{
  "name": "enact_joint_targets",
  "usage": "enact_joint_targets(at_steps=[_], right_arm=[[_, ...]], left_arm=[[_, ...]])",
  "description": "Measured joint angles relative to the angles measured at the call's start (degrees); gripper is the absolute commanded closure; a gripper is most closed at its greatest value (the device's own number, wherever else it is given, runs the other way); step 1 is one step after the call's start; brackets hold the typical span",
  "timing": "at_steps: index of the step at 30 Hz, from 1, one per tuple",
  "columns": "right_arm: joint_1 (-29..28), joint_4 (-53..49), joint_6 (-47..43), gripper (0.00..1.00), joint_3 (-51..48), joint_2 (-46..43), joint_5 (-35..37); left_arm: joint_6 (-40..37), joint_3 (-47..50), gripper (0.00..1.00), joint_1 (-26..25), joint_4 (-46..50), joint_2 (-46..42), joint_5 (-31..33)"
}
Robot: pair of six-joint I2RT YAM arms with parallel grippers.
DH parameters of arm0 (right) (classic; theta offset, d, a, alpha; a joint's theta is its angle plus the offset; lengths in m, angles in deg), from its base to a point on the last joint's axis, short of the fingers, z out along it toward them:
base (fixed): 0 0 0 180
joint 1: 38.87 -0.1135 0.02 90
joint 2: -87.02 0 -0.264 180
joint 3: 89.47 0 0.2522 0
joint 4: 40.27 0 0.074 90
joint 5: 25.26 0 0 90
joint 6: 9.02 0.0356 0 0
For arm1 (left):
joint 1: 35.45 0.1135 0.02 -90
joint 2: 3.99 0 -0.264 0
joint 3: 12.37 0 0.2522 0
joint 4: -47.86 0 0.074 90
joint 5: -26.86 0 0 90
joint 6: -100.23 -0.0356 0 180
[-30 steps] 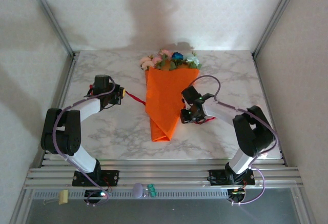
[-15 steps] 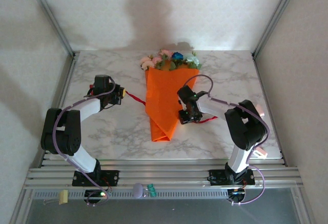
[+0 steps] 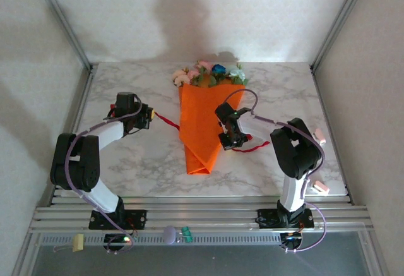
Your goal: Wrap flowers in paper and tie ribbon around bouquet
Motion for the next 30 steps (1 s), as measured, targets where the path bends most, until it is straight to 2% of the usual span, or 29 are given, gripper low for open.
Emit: enact_joint_targets(at_steps=[5,10,13,16,24,30], right_arm=[[1.22,-2.12,3.02,1.0,-0.04,-3.06,4.66],[12.52,-4.11,7.32,1.0,3.61,-14.32,7.69],[18.45,-4.37,8.76,1.0,9.38,-17.2,8.72],[21.79,-4.33,10.01,1.0,13.38,-17.49,8.96],[24.28,-6.12,12.02,1.0,14.78,-16.37,7.93],[24.17,-6.45,12.33,1.0,12.11,-18.45,7.43]], left_arm=[[-0.02,-0.04,1.0,0.13,0.02,0.0,-0.39],[-1.11,-2.1,1.0,1.92,2.36,-0.15,-0.68],[-2.21,-3.02,1.0,4.46,3.48,-0.92,-0.68],[-3.06,-3.23,1.0,7.52,4.31,-2.05,-0.7],[-5.73,-5.27,1.0,12.35,8.35,-3.96,-0.68],[-8.28,-9.35,1.0,13.38,11.76,-5.33,-0.63]])
